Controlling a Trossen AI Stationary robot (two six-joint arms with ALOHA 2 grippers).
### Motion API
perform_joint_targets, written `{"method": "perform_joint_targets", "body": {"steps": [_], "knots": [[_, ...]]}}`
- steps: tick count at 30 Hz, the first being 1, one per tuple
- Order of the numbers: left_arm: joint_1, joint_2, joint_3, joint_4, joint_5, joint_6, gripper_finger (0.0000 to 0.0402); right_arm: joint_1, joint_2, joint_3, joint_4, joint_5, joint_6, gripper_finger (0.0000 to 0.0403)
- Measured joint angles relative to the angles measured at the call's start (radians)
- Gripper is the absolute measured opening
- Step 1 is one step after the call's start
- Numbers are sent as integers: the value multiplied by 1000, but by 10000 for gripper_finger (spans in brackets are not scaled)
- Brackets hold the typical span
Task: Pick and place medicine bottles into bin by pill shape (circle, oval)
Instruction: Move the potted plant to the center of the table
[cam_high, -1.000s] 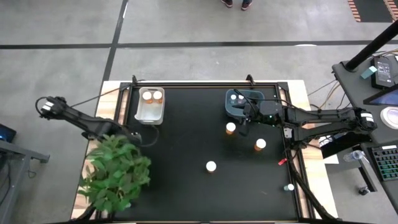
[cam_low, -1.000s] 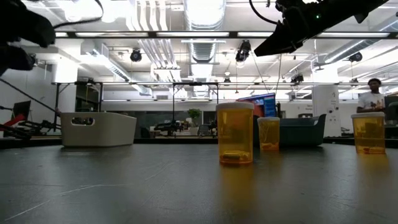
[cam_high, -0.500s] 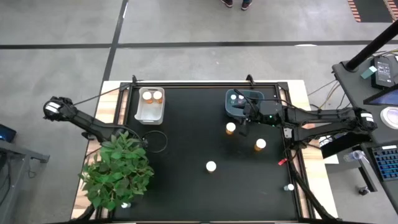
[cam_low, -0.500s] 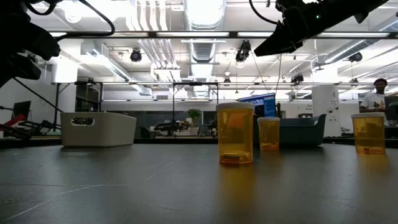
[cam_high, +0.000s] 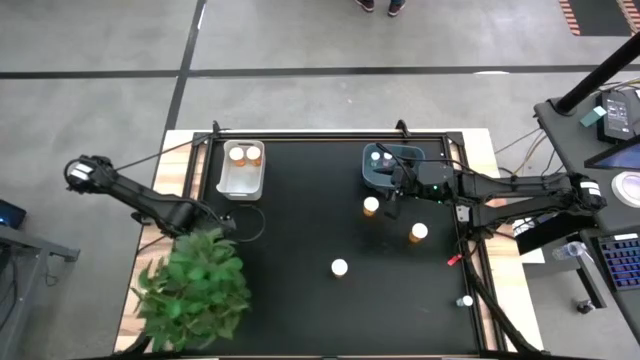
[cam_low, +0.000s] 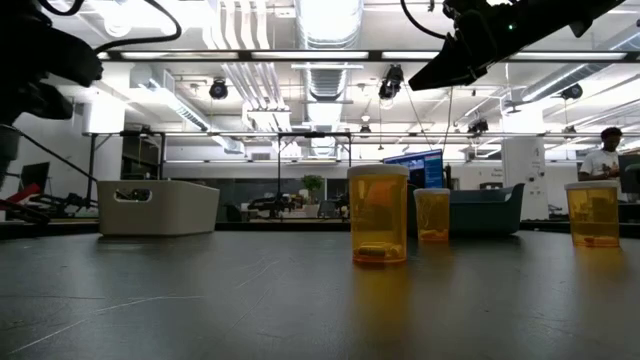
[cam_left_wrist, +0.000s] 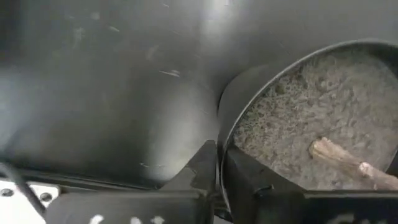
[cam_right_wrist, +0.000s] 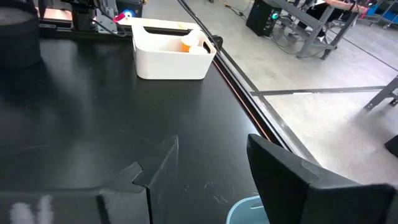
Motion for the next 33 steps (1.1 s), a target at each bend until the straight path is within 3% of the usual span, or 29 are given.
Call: {"method": "perform_joint_targets", "body": {"steps": [6, 16, 28, 33], "knots": [[55, -51, -2, -8, -45, -83, 5, 0, 0, 0, 0, 0, 0, 185], [168, -104, -4, -84, -230, -65, 1, 0, 0, 0, 0, 0, 0, 185], [184, -98, -9, -80, -232, -53, 5, 0, 0, 0, 0, 0, 0, 185], [184, -98, -10, -105, -251, -59, 52, 0, 0, 0, 0, 0, 0, 185]]}}
